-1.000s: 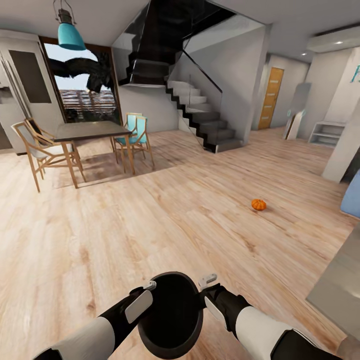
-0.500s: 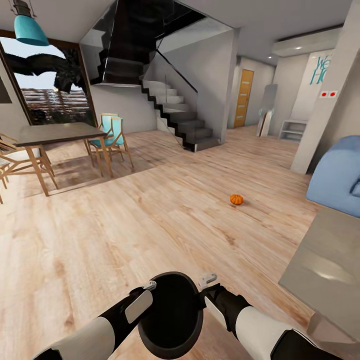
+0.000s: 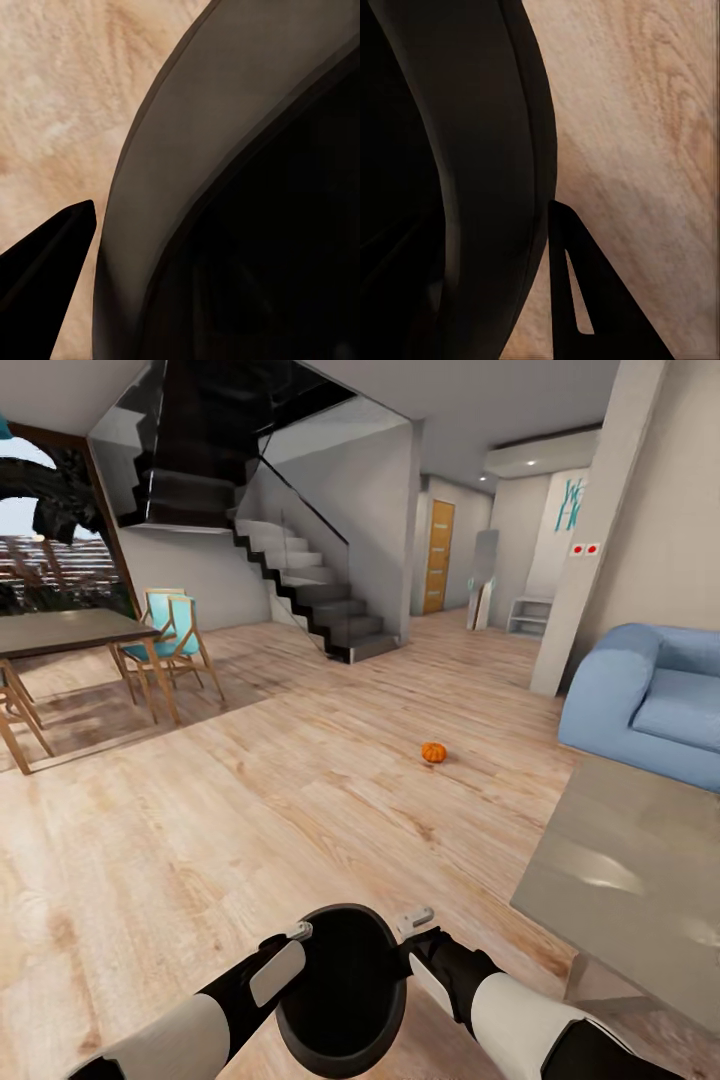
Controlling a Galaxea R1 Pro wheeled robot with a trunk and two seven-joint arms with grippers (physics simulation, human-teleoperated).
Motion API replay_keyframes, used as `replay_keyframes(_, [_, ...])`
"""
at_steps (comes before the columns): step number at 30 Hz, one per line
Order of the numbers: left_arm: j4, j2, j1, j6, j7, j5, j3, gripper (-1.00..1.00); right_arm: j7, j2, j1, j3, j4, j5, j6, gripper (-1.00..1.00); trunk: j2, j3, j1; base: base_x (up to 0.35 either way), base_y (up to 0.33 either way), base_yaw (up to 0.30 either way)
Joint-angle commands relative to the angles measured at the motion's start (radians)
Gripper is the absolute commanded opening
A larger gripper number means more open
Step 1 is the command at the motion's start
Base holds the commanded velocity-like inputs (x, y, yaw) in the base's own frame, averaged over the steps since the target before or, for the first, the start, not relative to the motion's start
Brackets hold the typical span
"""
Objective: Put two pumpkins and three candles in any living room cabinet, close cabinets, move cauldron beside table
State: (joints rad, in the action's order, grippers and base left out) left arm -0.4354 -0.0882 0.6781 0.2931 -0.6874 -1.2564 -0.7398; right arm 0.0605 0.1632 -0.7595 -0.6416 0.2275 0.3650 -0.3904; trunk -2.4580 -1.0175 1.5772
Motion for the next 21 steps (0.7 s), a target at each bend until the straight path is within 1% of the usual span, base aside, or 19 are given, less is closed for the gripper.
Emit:
replay_keyframes(1, [0.020, 0.001, 0.000, 0.006, -0.031, 0.025, 0.019, -1.00, 0.012, 0.000, -0.001, 0.053, 0.003, -0.035, 0.004, -1.00, 0.000, 0.000, 0.000, 0.000, 0.000, -0.086])
replay_keyframes(17, [0.015, 0.002, 0.000, 0.005, -0.036, 0.023, 0.019, -1.00, 0.013, 0.001, -0.001, 0.053, 0.003, -0.035, 0.004, -1.00, 0.000, 0.000, 0.000, -0.002, 0.000, -0.005])
replay_keyframes(21, [0.015, 0.002, 0.000, 0.006, -0.037, 0.023, 0.019, -1.00, 0.012, 0.001, -0.001, 0.053, 0.003, -0.035, 0.004, -1.00, 0.000, 0.000, 0.000, -0.242, -0.087, 0.000])
